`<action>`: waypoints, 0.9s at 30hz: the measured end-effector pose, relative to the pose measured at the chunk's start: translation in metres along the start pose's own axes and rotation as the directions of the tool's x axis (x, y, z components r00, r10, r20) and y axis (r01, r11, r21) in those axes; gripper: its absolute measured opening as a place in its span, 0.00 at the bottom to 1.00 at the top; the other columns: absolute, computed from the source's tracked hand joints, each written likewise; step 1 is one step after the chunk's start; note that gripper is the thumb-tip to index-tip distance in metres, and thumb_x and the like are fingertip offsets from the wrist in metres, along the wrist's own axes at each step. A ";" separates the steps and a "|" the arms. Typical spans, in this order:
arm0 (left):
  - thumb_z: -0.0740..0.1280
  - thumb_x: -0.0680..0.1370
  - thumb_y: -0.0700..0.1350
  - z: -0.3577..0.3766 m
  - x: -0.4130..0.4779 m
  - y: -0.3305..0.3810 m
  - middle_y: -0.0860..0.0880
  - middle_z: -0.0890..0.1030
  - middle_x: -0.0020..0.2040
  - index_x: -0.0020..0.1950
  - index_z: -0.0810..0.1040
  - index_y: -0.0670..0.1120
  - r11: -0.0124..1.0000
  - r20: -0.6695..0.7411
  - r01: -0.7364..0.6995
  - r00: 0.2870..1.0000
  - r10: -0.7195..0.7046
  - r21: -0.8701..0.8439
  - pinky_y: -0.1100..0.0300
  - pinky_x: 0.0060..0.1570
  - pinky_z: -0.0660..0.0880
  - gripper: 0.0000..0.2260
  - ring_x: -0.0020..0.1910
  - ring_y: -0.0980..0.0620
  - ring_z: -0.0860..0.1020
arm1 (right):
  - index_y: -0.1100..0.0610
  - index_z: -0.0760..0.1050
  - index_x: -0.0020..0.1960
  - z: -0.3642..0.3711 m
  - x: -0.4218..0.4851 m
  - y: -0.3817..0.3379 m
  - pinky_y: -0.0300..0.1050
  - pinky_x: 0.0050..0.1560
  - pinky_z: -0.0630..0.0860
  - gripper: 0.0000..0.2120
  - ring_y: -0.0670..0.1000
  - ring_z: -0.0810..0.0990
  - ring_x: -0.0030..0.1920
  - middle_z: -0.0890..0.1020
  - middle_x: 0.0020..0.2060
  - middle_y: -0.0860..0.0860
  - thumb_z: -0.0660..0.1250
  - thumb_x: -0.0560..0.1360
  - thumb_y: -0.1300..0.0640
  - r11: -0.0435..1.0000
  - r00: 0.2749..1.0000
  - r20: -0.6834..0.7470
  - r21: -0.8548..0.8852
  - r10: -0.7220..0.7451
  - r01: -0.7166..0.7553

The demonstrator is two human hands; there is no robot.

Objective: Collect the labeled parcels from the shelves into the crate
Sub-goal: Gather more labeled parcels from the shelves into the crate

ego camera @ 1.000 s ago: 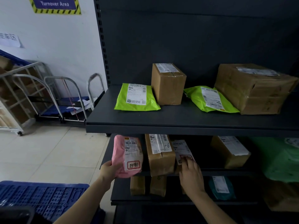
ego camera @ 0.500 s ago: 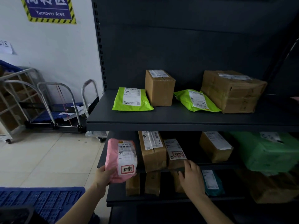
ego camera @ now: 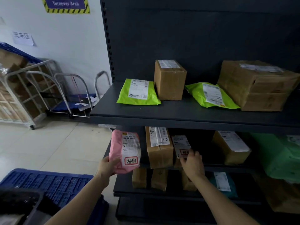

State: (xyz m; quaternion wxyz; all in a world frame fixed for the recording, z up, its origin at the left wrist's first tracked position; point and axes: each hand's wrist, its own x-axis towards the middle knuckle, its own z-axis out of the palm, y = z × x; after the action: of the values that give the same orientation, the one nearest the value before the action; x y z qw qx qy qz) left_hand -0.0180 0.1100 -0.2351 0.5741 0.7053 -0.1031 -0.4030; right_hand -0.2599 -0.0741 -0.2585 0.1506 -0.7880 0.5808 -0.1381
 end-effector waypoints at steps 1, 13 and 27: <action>0.65 0.76 0.37 0.000 -0.001 -0.001 0.36 0.82 0.49 0.49 0.75 0.40 1.000 0.007 0.002 1.000 -0.002 -0.003 0.38 0.55 0.76 0.03 0.49 0.35 0.81 | 0.62 0.65 0.66 0.001 0.004 -0.001 0.49 0.51 0.74 0.24 0.58 0.70 0.59 0.72 0.58 0.60 0.61 0.76 0.48 0.998 0.999 -0.001 0.042 0.042 -0.042; 0.67 0.76 0.39 0.002 -0.002 -0.012 0.38 0.82 0.48 0.49 0.77 0.40 1.000 0.030 0.008 1.000 -0.008 0.011 0.42 0.52 0.78 0.04 0.48 0.38 0.81 | 0.61 0.68 0.59 0.015 0.012 0.008 0.46 0.46 0.75 0.25 0.57 0.79 0.50 0.80 0.53 0.58 0.68 0.72 0.45 0.807 0.942 0.249 0.496 0.223 -0.322; 0.66 0.76 0.37 0.010 -0.008 -0.014 0.38 0.82 0.47 0.48 0.76 0.41 1.000 0.031 0.005 1.000 -0.004 -0.024 0.44 0.50 0.78 0.02 0.47 0.38 0.81 | 0.56 0.63 0.70 0.008 -0.015 0.003 0.48 0.54 0.70 0.22 0.61 0.72 0.60 0.70 0.63 0.62 0.59 0.78 0.49 0.756 0.961 0.187 0.595 0.202 -0.274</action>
State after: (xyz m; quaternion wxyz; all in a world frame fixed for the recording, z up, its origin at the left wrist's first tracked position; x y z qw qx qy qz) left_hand -0.0343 0.1122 -0.2444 0.5799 0.6922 -0.1057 -0.4163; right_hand -0.2634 -0.0603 -0.2678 0.4472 -0.6217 0.5902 -0.2553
